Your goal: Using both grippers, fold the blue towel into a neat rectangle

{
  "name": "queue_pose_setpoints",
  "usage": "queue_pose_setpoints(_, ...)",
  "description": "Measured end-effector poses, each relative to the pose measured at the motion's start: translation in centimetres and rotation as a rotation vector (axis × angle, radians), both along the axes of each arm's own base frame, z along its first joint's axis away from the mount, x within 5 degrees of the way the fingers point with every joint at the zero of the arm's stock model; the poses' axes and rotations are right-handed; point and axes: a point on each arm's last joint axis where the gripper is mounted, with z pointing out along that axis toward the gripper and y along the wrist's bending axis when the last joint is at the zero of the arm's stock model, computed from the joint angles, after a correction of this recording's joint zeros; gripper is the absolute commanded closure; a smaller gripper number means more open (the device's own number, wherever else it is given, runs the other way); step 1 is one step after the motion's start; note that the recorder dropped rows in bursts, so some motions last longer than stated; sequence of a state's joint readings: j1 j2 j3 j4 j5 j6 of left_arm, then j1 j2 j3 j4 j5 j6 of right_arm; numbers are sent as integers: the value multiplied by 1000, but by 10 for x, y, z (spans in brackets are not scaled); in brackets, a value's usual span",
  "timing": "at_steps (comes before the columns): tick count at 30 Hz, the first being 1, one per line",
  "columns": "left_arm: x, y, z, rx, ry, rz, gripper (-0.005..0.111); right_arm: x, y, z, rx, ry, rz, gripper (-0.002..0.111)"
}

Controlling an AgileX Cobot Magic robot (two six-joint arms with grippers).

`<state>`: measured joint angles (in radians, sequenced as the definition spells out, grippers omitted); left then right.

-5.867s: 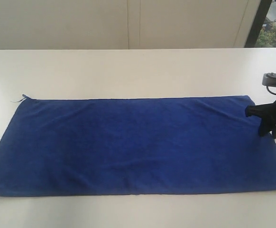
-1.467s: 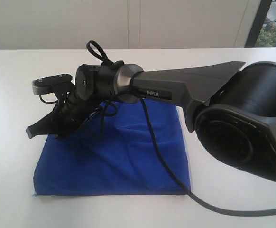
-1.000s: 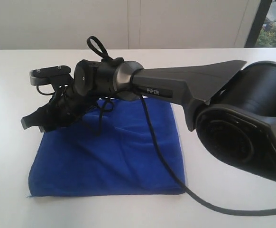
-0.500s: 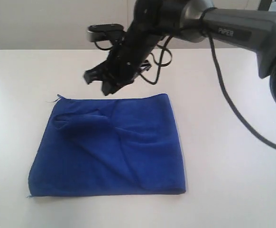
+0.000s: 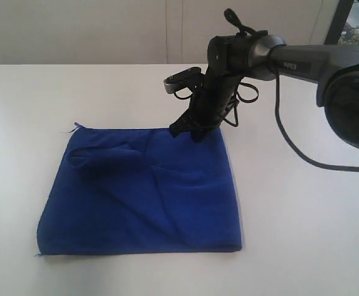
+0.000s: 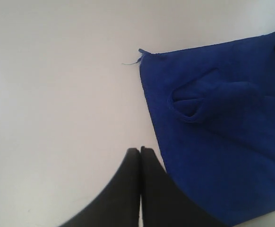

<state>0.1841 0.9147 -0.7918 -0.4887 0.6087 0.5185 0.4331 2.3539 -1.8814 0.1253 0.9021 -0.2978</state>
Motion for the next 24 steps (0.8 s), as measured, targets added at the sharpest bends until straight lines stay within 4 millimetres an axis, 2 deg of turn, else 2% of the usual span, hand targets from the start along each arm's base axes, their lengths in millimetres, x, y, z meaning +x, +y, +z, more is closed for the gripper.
queue_pose_setpoints(6,0,0,0,0,0,0,107,6,-20,-2,-68,15,-65,108)
queue_pose_setpoints(12,0,0,0,0,0,0,107,4,-56,-3,-267,118,-175,108)
queue_pose_setpoints(16,0,0,0,0,0,0,107,4,-73,-3,-329,157,-226,108)
queue_pose_setpoints(19,0,0,0,0,0,0,107,-2,-80,-6,-349,175,-234,108)
queue_pose_setpoints(24,0,0,0,0,0,0,107,-24,-89,-15,-388,222,-217,108)
